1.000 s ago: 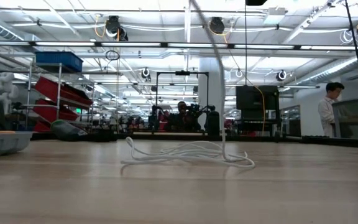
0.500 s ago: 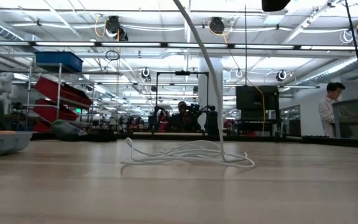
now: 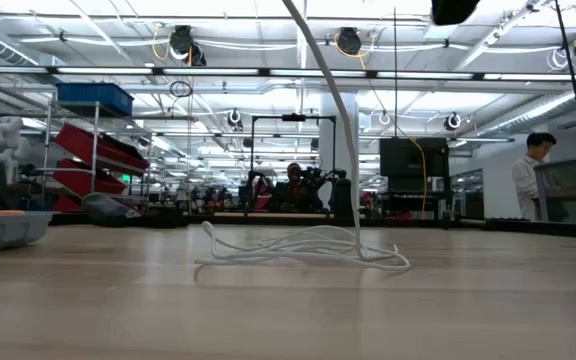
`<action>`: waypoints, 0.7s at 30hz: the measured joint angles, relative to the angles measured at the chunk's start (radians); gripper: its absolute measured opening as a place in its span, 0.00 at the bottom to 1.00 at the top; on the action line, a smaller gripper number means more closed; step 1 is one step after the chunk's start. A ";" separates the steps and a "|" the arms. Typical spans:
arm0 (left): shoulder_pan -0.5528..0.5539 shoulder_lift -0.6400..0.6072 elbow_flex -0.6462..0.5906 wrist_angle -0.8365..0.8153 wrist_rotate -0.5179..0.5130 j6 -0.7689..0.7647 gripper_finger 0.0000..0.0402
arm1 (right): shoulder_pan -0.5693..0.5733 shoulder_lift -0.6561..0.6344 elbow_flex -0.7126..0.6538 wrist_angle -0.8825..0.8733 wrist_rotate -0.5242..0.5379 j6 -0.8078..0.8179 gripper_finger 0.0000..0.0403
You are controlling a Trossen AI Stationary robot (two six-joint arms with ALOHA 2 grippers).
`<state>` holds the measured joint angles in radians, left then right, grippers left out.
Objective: Coil cords
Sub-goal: Coil the white cable wire into the spool
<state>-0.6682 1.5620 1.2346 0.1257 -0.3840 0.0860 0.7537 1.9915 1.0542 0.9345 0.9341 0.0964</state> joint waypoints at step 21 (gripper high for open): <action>-0.007 -0.001 0.000 -0.008 -0.004 0.000 0.02 | -0.006 0.000 0.000 -0.071 -0.058 0.073 0.01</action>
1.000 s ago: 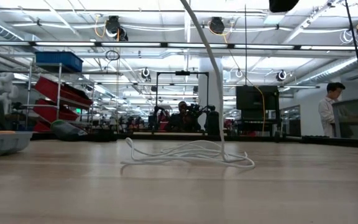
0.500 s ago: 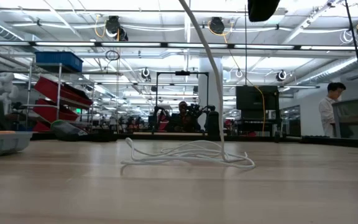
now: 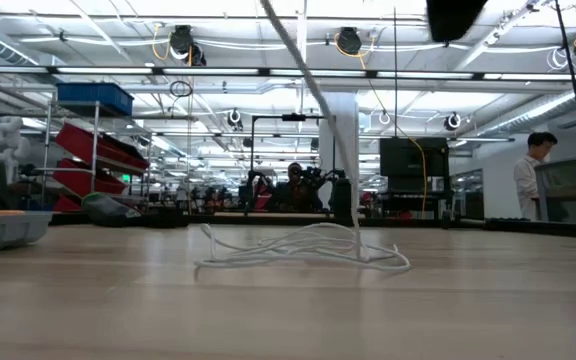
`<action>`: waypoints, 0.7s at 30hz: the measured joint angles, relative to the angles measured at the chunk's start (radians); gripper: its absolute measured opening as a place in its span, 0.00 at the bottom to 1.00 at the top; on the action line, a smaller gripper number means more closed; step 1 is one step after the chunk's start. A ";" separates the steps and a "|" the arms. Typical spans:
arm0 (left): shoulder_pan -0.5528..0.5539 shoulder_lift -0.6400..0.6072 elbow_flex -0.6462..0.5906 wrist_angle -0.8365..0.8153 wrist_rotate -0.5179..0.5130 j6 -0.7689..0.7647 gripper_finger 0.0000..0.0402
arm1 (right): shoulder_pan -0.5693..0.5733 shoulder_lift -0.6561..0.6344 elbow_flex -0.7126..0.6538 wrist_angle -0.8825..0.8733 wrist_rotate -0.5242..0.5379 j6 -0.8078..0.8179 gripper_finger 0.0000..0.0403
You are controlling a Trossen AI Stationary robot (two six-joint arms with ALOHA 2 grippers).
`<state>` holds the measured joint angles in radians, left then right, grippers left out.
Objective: Coil cords
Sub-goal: Coil the white cable wire into the spool
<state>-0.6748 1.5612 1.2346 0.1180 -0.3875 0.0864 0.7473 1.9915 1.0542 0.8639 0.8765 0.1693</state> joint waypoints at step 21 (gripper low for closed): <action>-0.068 -0.001 0.000 -0.117 -0.040 -0.101 0.02 | 0.100 -0.028 0.000 -0.003 0.057 0.065 0.00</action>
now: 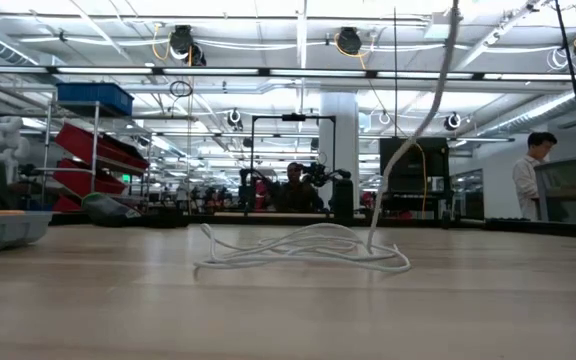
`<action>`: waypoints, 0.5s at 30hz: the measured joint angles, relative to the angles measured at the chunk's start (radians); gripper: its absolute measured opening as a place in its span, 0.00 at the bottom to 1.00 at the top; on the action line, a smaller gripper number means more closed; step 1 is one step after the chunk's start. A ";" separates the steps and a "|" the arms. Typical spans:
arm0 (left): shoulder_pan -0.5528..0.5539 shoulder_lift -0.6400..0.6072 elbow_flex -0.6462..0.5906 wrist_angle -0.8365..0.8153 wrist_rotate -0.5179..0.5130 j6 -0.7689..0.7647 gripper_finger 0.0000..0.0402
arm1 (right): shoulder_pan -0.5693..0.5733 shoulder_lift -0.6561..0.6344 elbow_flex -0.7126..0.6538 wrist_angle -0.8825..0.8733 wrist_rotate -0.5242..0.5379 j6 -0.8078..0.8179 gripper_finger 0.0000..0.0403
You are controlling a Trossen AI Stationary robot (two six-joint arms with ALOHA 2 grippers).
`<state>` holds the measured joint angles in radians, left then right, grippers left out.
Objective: Coil cords
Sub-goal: Coil the white cable wire into the spool
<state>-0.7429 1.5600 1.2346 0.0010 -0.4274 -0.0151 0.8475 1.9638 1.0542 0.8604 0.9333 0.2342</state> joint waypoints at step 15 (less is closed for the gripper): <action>0.008 0.000 0.000 -0.101 -0.018 -0.083 0.02 | 0.012 -0.143 0.000 -0.239 -0.102 0.053 0.00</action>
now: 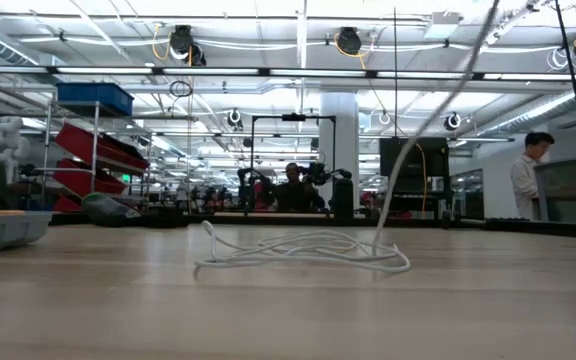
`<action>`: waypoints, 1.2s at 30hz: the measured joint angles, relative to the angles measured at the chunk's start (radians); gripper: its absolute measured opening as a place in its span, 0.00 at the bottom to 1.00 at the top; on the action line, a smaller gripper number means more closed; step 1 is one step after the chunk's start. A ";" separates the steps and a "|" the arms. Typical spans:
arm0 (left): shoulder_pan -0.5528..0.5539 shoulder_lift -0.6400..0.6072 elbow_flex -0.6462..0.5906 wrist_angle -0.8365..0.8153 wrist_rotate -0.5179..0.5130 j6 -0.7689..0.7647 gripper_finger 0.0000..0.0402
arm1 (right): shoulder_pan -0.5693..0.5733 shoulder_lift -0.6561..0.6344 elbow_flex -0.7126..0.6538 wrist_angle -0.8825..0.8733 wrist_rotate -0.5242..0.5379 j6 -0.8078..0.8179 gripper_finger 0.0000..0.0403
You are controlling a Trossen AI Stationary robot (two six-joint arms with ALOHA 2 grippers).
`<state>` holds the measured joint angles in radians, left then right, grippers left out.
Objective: Coil cords
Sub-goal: Coil the white cable wire into the spool
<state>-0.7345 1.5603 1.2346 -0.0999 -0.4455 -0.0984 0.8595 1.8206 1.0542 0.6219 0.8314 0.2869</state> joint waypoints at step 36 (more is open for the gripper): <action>0.008 -0.005 0.000 -0.069 0.019 -0.098 0.02 | -0.050 -0.098 0.000 -0.337 -0.100 0.100 0.07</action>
<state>-0.7261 1.5551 1.2346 -0.1688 -0.4267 -0.1967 0.8097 1.7229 1.0542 0.2844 0.7319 0.3870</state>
